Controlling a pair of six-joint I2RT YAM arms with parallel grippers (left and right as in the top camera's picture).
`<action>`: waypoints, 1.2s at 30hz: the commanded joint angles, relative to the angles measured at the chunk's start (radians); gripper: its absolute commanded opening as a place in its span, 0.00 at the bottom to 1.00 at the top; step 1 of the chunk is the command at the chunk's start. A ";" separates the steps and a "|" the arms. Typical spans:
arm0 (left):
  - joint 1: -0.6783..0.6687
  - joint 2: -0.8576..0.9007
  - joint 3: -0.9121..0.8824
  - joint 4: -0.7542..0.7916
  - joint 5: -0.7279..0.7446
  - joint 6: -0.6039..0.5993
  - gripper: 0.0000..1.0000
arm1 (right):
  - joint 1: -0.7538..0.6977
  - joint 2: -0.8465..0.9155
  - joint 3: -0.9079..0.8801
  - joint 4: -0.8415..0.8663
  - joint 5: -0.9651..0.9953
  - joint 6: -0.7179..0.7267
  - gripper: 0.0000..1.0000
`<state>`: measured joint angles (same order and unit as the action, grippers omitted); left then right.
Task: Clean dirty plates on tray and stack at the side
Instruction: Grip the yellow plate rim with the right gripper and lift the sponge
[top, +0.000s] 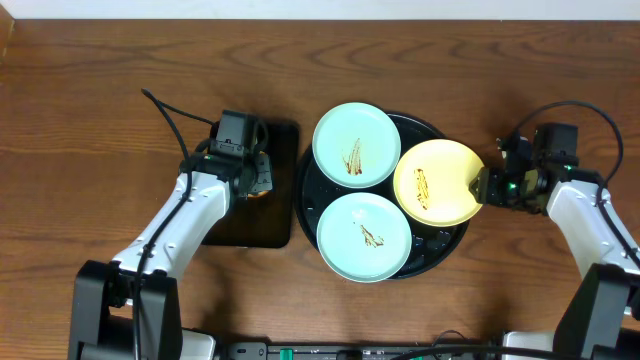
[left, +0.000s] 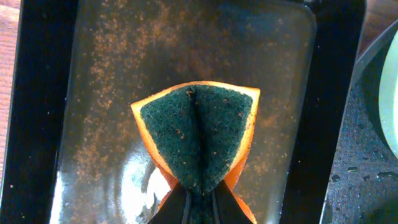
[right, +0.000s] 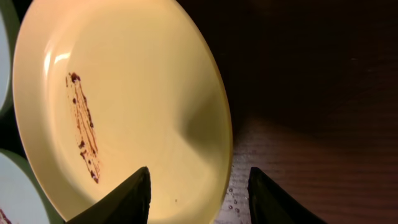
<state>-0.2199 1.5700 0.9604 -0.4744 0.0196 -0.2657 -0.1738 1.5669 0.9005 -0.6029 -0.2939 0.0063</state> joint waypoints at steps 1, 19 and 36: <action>-0.002 -0.002 -0.001 -0.004 -0.002 -0.006 0.08 | -0.004 0.024 0.016 0.013 -0.028 -0.004 0.49; -0.002 -0.002 -0.001 -0.015 -0.002 -0.006 0.08 | -0.004 0.045 -0.026 0.014 0.032 -0.003 0.34; -0.002 -0.002 -0.001 -0.018 -0.002 -0.006 0.08 | -0.004 0.045 -0.035 0.008 0.035 -0.003 0.05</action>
<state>-0.2199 1.5700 0.9604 -0.4908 0.0196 -0.2657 -0.1738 1.6085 0.8753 -0.5934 -0.2646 0.0090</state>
